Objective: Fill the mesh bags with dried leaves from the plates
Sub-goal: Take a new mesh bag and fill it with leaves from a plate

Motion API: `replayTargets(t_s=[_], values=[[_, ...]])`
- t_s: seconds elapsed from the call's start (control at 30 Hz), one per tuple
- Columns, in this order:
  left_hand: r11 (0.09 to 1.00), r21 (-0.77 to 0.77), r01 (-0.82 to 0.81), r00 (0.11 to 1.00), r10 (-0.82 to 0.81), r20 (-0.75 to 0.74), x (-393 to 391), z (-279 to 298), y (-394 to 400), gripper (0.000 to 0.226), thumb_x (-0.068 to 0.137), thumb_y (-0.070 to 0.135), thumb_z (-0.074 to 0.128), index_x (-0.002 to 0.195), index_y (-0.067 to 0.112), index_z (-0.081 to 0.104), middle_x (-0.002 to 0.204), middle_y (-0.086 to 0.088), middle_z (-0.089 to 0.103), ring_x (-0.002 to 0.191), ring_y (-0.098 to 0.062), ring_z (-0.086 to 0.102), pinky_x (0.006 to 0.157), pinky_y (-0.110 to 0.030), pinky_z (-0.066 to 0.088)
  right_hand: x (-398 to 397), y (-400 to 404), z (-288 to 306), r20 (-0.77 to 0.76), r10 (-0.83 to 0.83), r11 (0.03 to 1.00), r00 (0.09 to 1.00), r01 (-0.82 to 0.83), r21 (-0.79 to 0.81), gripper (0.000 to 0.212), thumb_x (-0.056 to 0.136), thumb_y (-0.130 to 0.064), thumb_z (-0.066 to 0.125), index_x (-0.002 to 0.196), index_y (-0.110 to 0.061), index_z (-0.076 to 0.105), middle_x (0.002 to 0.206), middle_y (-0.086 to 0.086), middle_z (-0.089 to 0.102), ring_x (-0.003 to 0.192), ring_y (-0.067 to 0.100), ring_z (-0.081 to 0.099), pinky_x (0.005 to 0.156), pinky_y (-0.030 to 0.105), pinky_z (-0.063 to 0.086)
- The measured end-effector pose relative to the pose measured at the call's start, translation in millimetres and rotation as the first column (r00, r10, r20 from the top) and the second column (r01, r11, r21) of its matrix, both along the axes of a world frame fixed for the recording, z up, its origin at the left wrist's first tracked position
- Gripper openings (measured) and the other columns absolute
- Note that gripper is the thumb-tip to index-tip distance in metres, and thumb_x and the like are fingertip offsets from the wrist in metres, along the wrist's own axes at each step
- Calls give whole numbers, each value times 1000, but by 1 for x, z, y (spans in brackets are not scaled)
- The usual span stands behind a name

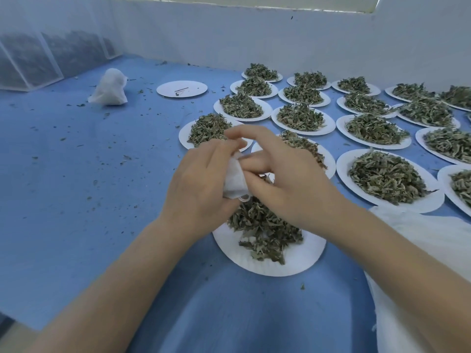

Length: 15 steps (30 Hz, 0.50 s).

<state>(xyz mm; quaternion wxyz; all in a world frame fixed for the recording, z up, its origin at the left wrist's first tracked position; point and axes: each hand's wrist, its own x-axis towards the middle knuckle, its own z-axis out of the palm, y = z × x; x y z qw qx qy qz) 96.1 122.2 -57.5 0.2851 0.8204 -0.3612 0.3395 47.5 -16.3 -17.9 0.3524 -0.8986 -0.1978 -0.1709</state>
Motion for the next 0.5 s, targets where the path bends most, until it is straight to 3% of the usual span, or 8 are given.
replayTargets(t_s=[0.1, 0.17, 0.23, 0.3, 0.33, 0.4, 0.5], values=[[1000, -6, 1, 988, -2, -157, 2, 1, 7, 56, 67, 13, 73, 119, 5, 55, 105, -4, 62, 92, -19, 53, 72, -19, 34, -3, -11, 10, -87, 57, 998, 995, -55, 23, 53, 91, -10, 56, 138, -26, 36, 96, -14, 72, 92, 3, 64, 86, 22, 46], [1000, 5, -17, 970, 17, -243, 5, 1, 13, 68, 64, 13, 78, 125, 16, 50, 106, 13, 54, 93, -10, 49, 64, -20, 32, -7, -24, 19, -66, 18, 999, 998, -16, 33, 46, 88, -19, 61, 129, -31, 43, 93, -20, 70, 87, -1, 63, 86, 22, 47], [1000, 23, -20, 953, 26, -302, 8, 2, 15, 74, 64, 21, 77, 130, 24, 43, 109, 22, 45, 90, 4, 39, 64, -18, 29, -11, -36, 25, -113, -67, 982, 991, 46, -185, 35, 81, -43, 62, 114, -40, 52, 89, -18, 66, 86, -1, 59, 80, 24, 47], [1000, 27, 12, 940, -2, -340, 10, 1, 16, 76, 64, 26, 73, 132, 28, 39, 110, 21, 45, 86, 7, 37, 61, -11, 33, -14, -42, 23, -222, -164, 862, 961, 30, -506, 48, 70, -66, 55, 113, -45, 55, 100, -18, 57, 88, -2, 53, 77, 23, 46], [999, 24, 22, 934, -11, -357, 11, 1, 16, 75, 65, 27, 72, 132, 29, 39, 107, 20, 47, 83, 2, 40, 62, -9, 34, -15, -43, 19, -268, -196, 809, 943, 1, -588, 57, 66, -72, 53, 117, -47, 53, 106, -15, 53, 88, -2, 50, 76, 22, 44], [1000, 28, 13, 927, -1, -376, 11, -1, 17, 72, 66, 27, 73, 130, 31, 40, 102, 20, 50, 78, -7, 46, 61, -17, 36, -17, -41, 11, -306, -201, 795, 931, -28, -606, 65, 65, -75, 55, 124, -48, 48, 107, -13, 50, 83, -3, 45, 72, 21, 40], [998, 58, -20, 920, 41, -391, 12, -3, 19, 63, 68, 29, 73, 124, 35, 45, 100, 20, 55, 82, -9, 50, 64, -23, 38, -16, -36, 3, -236, -168, 819, 957, 2, -574, 50, 75, -58, 63, 121, -39, 54, 91, -15, 48, 71, -8, 39, 69, 18, 35]])
